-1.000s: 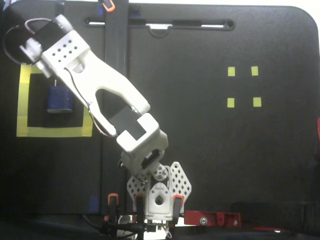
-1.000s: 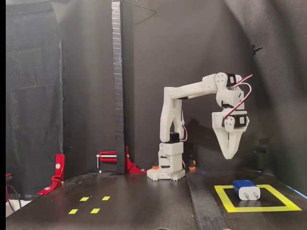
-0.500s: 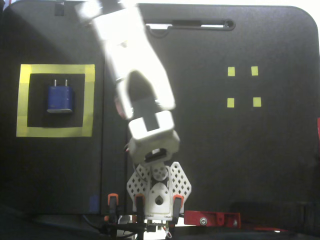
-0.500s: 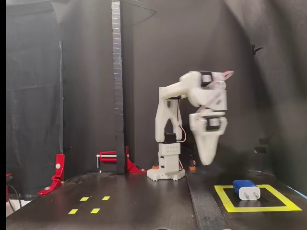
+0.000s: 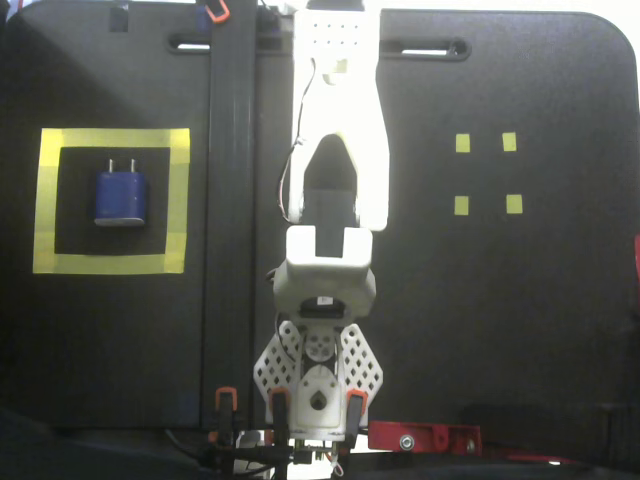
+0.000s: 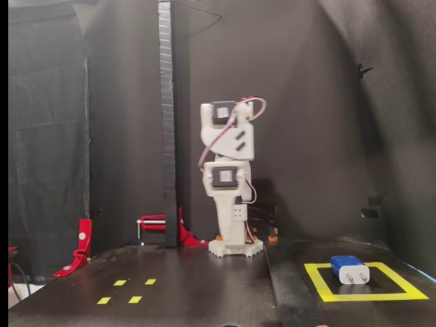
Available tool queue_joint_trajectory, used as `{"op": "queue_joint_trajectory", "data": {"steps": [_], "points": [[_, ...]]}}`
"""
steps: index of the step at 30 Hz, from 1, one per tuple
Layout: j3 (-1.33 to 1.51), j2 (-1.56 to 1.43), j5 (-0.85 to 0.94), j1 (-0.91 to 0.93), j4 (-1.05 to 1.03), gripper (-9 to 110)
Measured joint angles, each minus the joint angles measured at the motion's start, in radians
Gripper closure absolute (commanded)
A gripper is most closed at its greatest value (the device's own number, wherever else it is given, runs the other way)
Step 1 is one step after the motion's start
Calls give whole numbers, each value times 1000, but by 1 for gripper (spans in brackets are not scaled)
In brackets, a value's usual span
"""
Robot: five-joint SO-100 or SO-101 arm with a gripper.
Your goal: Grasp the block and place it in the designated area.
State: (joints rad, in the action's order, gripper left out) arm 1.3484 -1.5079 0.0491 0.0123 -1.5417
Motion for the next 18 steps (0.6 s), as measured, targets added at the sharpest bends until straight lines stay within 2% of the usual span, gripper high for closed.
{"op": "queue_joint_trajectory", "data": {"steps": [6,18], "points": [[199,-201,18,2,152,102],[765,-776,18,28,676,102]]}}
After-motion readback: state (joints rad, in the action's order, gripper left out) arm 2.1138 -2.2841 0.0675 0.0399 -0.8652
